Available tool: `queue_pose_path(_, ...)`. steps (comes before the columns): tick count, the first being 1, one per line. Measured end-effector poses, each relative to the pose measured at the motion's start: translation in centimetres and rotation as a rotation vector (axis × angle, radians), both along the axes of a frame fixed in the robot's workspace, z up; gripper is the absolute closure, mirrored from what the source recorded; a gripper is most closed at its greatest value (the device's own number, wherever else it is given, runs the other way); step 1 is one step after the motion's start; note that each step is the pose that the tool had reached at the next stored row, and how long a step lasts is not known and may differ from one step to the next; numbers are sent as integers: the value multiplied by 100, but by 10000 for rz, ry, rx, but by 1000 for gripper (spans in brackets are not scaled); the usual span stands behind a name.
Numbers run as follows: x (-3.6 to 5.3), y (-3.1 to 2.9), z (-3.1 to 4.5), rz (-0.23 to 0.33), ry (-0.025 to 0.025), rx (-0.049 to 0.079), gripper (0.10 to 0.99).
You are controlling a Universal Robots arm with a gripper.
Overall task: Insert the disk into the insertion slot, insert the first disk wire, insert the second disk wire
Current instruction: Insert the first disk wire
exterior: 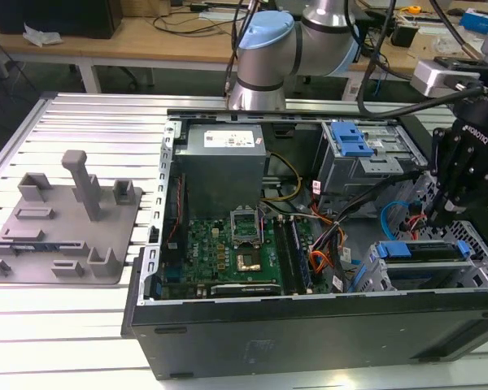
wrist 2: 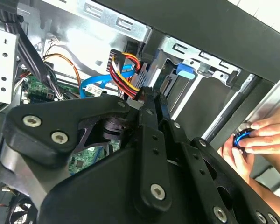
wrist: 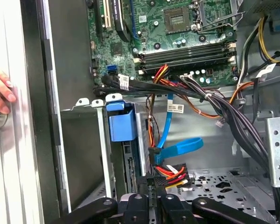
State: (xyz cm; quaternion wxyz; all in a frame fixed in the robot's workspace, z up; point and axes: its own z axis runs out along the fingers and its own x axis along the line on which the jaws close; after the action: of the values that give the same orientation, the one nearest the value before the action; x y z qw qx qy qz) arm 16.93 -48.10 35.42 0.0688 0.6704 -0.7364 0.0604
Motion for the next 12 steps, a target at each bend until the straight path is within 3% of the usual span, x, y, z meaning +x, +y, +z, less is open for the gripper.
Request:
queue_pose_path(3, 10, -34, 0, 21, 0, 115, 922)
queue_pose_path(4, 15, -70, 0, 32, 0, 174, 922)
queue_pose_path(10, 16, -85, -2, 34, -2, 181, 922)
queue_pose_path(12, 16, -119, -5, 77, -47, 267, 922)
